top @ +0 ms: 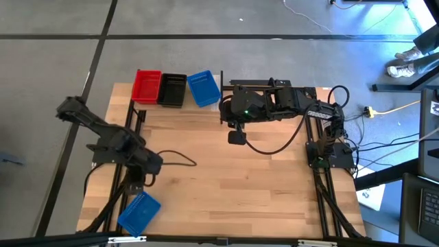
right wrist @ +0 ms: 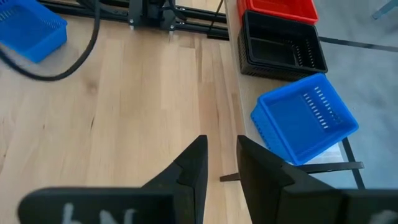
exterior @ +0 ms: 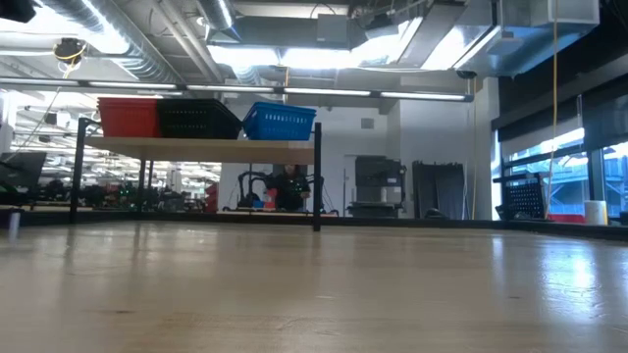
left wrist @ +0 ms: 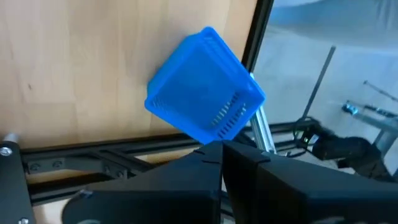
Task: Stack baskets on shelf by color
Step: Stack the blue bin on the stacked blue bins on the shelf
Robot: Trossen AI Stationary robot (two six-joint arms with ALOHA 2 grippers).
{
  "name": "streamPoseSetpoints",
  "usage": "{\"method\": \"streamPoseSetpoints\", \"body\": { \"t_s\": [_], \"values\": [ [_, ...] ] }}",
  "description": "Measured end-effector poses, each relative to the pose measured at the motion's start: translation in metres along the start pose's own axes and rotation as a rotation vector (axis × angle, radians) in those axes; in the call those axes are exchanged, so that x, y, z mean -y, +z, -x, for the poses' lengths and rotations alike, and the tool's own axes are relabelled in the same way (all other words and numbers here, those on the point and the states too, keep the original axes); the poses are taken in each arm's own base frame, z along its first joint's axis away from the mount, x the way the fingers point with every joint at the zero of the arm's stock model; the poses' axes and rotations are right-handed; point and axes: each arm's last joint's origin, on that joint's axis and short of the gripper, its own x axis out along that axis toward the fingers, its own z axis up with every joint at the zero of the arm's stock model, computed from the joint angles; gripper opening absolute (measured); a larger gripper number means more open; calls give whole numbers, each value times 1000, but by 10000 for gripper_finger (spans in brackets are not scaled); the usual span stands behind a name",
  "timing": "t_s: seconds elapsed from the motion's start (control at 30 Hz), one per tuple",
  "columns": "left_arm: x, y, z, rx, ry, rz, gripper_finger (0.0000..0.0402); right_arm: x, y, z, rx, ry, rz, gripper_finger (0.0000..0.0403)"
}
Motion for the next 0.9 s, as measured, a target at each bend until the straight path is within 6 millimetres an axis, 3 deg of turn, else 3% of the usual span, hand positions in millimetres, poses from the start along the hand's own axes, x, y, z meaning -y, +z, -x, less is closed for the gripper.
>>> {"method": "streamPoseSetpoints", "body": {
  "t_s": [0.4,0.57,0.73,0.9],
  "values": [
    [7,7,-29,-145,69,-99,0,0,1,0,7,-1,-5,84],
    [7,7,-31,-177,39,-149,0,0,1,0,7,0,-29,84],
    [5,9,-31,-110,117,-151,0,0,1,0,7,-1,-24,84],
    [5,10,-31,-93,136,-154,22,0,1,0,7,-1,-25,84]
  ]
}}
